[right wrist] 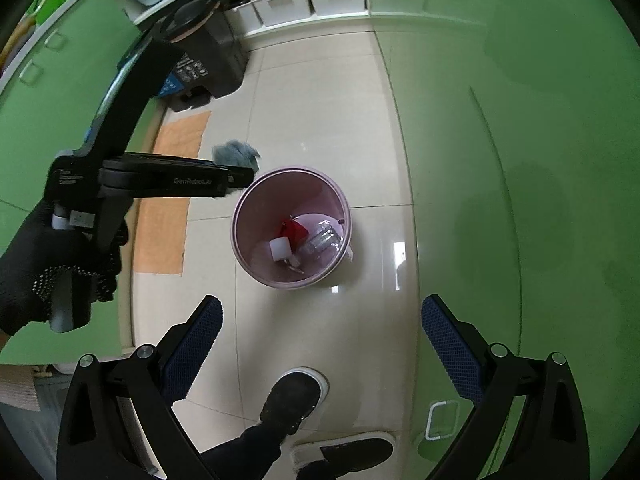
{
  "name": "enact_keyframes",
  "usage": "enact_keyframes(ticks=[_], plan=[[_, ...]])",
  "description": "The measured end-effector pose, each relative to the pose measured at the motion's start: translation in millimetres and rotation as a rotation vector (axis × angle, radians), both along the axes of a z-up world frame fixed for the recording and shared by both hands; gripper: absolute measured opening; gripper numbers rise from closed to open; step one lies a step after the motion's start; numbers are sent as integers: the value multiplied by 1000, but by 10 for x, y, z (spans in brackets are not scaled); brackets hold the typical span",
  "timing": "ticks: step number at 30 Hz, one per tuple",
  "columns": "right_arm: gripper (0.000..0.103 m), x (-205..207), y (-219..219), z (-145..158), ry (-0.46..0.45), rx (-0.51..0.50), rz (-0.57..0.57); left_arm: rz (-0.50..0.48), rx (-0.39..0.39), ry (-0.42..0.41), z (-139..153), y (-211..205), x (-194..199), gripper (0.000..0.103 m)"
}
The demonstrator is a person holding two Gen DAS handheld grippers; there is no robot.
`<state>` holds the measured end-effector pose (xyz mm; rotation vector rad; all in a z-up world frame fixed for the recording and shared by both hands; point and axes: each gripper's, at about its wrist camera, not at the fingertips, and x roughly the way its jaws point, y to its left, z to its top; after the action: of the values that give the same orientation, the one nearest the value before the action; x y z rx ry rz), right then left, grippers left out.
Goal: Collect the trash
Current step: 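Move both tools back up to the counter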
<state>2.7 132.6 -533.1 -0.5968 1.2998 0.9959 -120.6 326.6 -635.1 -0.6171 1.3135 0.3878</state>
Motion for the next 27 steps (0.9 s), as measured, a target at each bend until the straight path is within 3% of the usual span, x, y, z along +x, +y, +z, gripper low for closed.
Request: enact_keyframes(ticks=[1,7,12,16,20,27], plan=[[96,7,-22,7,0,2,-6,0,4,-8,2,1,1,100],[96,-15,-25,73,-5,12,-16,10,3,13,6,31,-31,100],[96,-74,-21,271,-13,21,-7,20,2,0,285,7,-127,100],[96,-134,8,555,-16,36,-6,31,0,-19,742,-40,-242,100],[96,-219,49,1081,-19,73,-4,44,-5,-58,1322,-77,-405,100],[96,-340,-49,2257,-47,188,-19,13,67,-145,2725,-253,-618,100]])
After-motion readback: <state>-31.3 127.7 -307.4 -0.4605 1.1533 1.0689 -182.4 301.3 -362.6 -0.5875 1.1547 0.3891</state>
